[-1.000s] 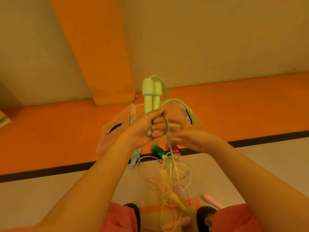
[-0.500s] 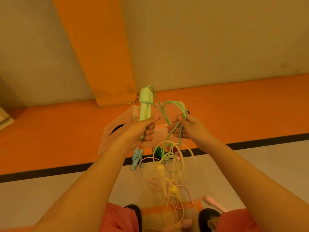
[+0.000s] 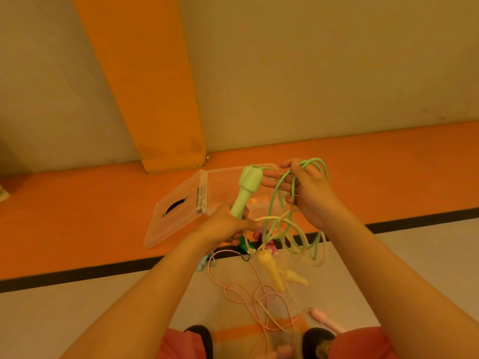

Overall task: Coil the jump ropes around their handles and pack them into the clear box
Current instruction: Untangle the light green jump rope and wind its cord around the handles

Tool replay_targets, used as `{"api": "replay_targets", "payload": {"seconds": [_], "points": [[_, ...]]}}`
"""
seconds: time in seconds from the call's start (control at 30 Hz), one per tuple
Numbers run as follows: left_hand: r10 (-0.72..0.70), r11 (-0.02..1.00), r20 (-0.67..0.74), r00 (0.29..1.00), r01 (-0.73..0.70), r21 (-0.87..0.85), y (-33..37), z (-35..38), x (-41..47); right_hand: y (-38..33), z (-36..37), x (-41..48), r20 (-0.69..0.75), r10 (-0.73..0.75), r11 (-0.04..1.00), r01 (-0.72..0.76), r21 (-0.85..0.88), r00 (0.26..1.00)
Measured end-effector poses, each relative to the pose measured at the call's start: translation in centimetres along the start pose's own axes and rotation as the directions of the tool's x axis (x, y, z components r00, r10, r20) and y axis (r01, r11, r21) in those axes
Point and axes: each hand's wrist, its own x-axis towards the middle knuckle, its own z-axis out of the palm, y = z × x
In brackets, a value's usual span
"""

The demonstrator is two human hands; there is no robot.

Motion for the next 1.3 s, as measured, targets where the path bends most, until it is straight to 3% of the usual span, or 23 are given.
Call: {"api": "replay_targets", "payload": {"seconds": [0.1,0.17,0.27,0.4,0.47,0.57,0.67,0.77,1.0,1.3], "points": [[0.034,0.998,-0.077,0.996,-0.037,-0.043,0.5,0.2,-0.2,0.3,-1.3,0.1,-0.071,-0.027,0.985,0.014,-0.174,0.997],[0.036,0.983,-0.225,0.974,-0.075,-0.167,1.0,-0.7,0.0,0.7,-2.8,0.2,-0.153,-0.086,0.931,0.024,-0.365,0.984],[-0.009,0.927,-0.449,0.893,-0.161,-0.34,1.3,-3.5,0.1,0.9,-5.6,0.4,-0.302,-0.127,0.912,-0.009,-0.411,0.945],[0.016,0.971,-0.602,0.798,-0.156,-0.18,0.4,-6.1,-0.3,0.6,-7.8,0.3,-0.366,-0.153,0.882,-0.04,-0.469,0.918],[-0.007,0.969,-0.628,0.778,-0.151,-0.197,0.0,-6.9,-0.4,0.5,-8.0,0.2,-0.342,-0.137,0.847,-0.069,-0.527,0.93],[-0.02,0.987,-0.56,0.828,-0.073,-0.143,-0.6,-7.2,-0.2,0.5,-7.4,0.1,-0.273,-0.047,0.832,-0.113,-0.543,0.961],[-0.014,0.998,-0.461,0.887,0.041,0.048,-1.0,-6.2,0.1,0.3,-5.8,-0.1,-0.192,0.016,0.849,-0.114,-0.516,0.981],[0.025,0.977,-0.378,0.926,0.057,0.204,-0.6,-4.7,0.2,-0.1,-4.4,0.0,-0.117,0.027,0.879,-0.079,-0.47,0.993],[0.014,0.998,-0.085,0.996,-0.009,0.056,-0.6,-0.9,0.6,-1.2,-2.6,0.4,0.024,-0.009,0.984,0.013,-0.178,1.0],[0.018,1.0,0.073,0.997,-0.02,0.018,-0.7,3.8,1.2,-2.8,-1.6,0.4,0.041,-0.091,0.994,0.089,0.058,0.995]]}}
